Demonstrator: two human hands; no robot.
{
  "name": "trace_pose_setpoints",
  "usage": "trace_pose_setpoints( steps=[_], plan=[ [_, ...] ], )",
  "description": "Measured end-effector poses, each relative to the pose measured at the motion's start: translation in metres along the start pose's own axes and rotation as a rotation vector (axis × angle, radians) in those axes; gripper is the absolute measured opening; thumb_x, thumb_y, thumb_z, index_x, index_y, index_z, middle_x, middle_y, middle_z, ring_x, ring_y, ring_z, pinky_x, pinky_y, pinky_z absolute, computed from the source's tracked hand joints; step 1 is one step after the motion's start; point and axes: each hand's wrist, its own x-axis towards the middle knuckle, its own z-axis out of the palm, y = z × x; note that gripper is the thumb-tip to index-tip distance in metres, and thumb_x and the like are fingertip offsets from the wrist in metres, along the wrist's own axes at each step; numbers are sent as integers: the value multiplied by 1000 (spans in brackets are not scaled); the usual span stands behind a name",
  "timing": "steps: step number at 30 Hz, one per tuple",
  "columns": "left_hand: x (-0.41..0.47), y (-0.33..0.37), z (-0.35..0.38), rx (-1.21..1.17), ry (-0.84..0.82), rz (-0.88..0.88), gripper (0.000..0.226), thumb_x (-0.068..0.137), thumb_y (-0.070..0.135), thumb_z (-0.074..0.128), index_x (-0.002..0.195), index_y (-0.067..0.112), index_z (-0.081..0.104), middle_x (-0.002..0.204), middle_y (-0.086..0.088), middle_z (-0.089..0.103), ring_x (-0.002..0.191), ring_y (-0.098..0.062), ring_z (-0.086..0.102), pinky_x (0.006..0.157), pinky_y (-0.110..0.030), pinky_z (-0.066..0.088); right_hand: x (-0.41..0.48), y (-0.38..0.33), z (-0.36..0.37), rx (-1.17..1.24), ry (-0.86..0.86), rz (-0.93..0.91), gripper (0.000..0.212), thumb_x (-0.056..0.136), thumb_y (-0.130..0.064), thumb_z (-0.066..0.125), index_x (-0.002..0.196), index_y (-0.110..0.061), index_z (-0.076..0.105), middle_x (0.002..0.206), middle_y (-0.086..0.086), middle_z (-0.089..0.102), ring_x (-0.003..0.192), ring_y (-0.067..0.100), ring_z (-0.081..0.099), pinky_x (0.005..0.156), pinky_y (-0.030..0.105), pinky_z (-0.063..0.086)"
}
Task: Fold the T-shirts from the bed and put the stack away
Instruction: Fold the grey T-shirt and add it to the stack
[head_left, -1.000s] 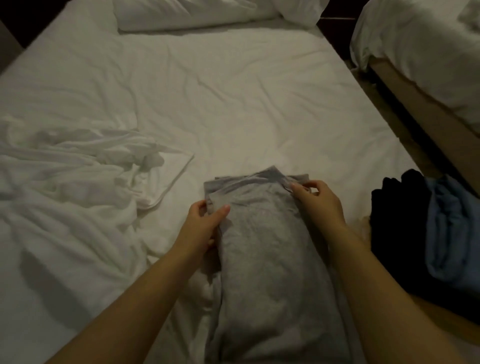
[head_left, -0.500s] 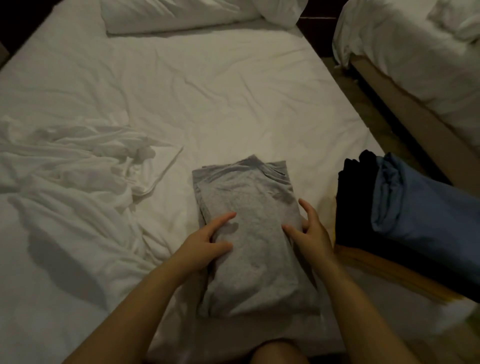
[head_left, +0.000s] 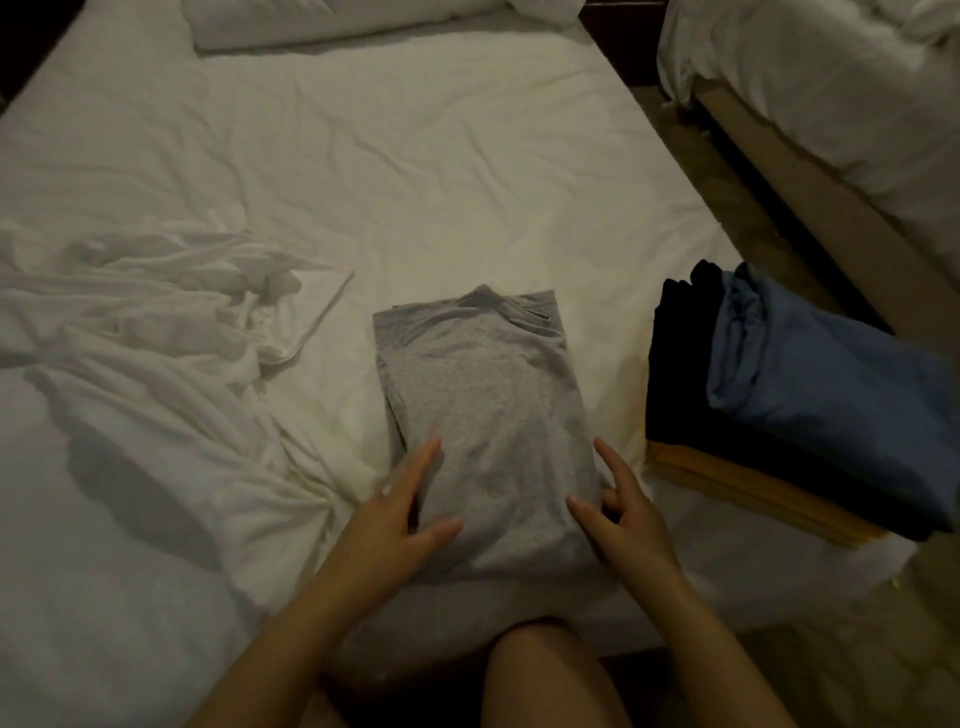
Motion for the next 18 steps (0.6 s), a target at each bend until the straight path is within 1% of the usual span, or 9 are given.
trace_pose_setpoints(
  steps=[2, 4, 6, 7, 10, 12, 14, 15, 18],
  plan=[
    [-16, -7, 11, 14, 4, -20, 81, 61, 63, 55, 128, 56, 10, 130, 30, 27, 119, 5, 34, 83, 7, 23, -15, 6, 0, 35, -1, 34, 66, 84, -28, 66, 126, -59, 26, 94, -7, 62, 99, 10, 58, 78, 19, 47],
    [-28, -14, 22, -18, 69, -34, 80, 69, 47, 62, 130, 52, 11, 128, 31, 31, 117, 4, 39, 80, 9, 24, -29, 12, 1, 60, 10, 54, 70, 83, -27, 68, 131, -55, 26, 116, 2, 61, 112, 14, 56, 89, 27, 48],
    [-36, -20, 30, -56, 152, -31, 77, 77, 30, 68, 131, 49, 17, 124, 37, 34, 109, 5, 49, 77, 7, 28, -41, 15, 2, 103, 17, 67, 74, 81, -22, 70, 136, -49, 27, 124, 4, 58, 115, 16, 55, 94, 33, 49],
    [-39, -24, 33, -70, 191, -25, 75, 78, 27, 68, 132, 46, 20, 121, 39, 36, 104, 7, 51, 76, 6, 30, -46, 16, 1, 114, 20, 59, 76, 81, -19, 71, 136, -47, 28, 119, 3, 58, 112, 15, 56, 94, 32, 49],
    [-46, -32, 38, -117, 266, -25, 72, 72, 32, 59, 135, 39, 25, 121, 49, 34, 110, 27, 34, 82, 8, 25, -55, 26, -1, 85, 30, 10, 76, 79, -11, 72, 132, -50, 34, 90, -4, 57, 89, 10, 57, 83, 22, 48],
    [-50, -36, 40, -143, 295, -25, 67, 74, 28, 63, 133, 35, 31, 119, 53, 37, 111, 32, 31, 87, 8, 24, -60, 31, -3, 85, 52, -16, 69, 80, -8, 71, 126, -50, 43, 101, -4, 60, 96, 6, 59, 88, 26, 47],
    [-55, -34, 38, -155, 313, -37, 60, 79, 22, 70, 128, 35, 38, 126, 31, 48, 111, 23, 37, 88, 7, 25, -68, 28, -3, 39, 83, -72, 54, 81, -3, 68, 116, -41, 53, 107, -13, 58, 99, -6, 56, 91, 24, 45],
    [-58, -32, 37, -129, 313, -38, 56, 78, 29, 69, 126, 36, 41, 124, 19, 52, 107, 17, 40, 86, 7, 26, -71, 24, -2, -2, 93, -102, 48, 82, -1, 67, 113, -36, 56, 104, -18, 56, 95, -14, 54, 89, 19, 45],
    [-71, -31, 32, -77, 297, -66, 63, 65, 53, 58, 125, 39, 43, 113, 9, 57, 98, 11, 45, 80, 7, 29, -83, 19, -2, -89, 87, -236, 31, 82, 5, 63, 109, -10, 64, 91, -19, 59, 85, -25, 52, 79, 2, 42]
  ],
)
